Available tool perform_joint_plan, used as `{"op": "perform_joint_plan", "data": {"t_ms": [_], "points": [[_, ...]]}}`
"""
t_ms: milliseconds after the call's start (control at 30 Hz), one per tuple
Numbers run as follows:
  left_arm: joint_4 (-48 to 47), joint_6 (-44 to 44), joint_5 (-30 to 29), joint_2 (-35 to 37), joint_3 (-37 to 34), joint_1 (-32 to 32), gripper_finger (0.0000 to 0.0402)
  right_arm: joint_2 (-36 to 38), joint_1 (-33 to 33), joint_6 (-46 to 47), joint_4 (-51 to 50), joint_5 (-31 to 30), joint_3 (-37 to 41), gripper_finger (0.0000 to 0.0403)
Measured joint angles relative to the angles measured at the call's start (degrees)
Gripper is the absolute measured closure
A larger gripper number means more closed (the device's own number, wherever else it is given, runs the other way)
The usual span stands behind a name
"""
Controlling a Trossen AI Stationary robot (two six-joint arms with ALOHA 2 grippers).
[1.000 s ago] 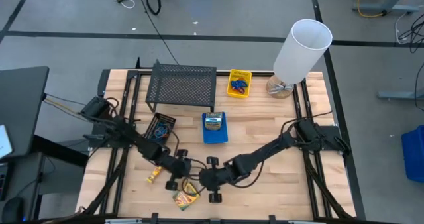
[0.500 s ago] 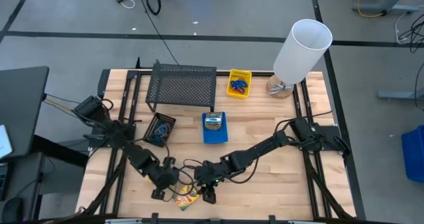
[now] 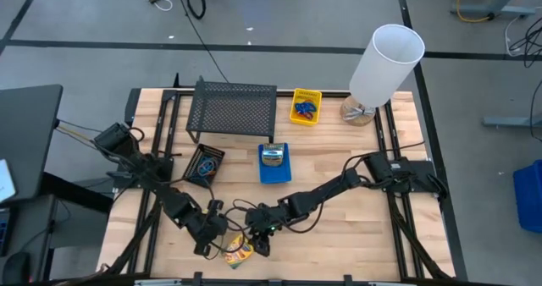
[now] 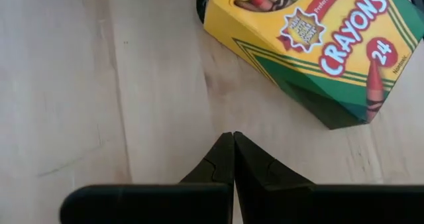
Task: Pick & Place Office Desk Supplies
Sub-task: Put the large yellow crayon box into the blue bin
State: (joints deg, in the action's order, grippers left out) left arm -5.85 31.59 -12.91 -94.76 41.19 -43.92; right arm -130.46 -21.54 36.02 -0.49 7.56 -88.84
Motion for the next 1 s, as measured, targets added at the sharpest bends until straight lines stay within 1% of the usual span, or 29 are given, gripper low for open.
{"op": "perform_joint_plan", "data": {"t_ms": [167,300,400,567,600,767,1000], "points": [[0.0,0.0,-0.5,0.0,0.0,0.0,0.0399,-0.9,-0.5,-1.0,0.0,-0.2,-0.1,0.0233],[0.0,0.0,-0.6,0.0,0.0,0.0,0.0399,-0.9,-1.2,-3.4,0.3,-2.2,-0.1,0.0262],[0.1,-0.1,-0.7,0.0,0.0,0.0,0.0398,-0.9,-1.5,-4.8,0.4,-2.5,-0.1,0.0297],[0.1,-0.1,-1.7,0.0,0.0,0.0,0.0398,-0.8,-1.5,-6.8,0.4,-2.5,-0.1,0.0382],[0.1,-0.1,-1.8,0.0,0.0,0.0,0.0398,-0.8,-1.5,-7.2,0.4,-2.5,-0.1,0.0392],[-0.3,0.0,-0.5,0.1,0.0,0.0,0.0398,-0.7,-1.5,-8.1,0.3,-3.1,-0.1,0.0399],[-3.5,0.6,-1.3,4.0,0.0,-0.8,0.0398,1.6,-1.5,-12.9,-2.4,-11.3,-0.1,0.0401]]}}
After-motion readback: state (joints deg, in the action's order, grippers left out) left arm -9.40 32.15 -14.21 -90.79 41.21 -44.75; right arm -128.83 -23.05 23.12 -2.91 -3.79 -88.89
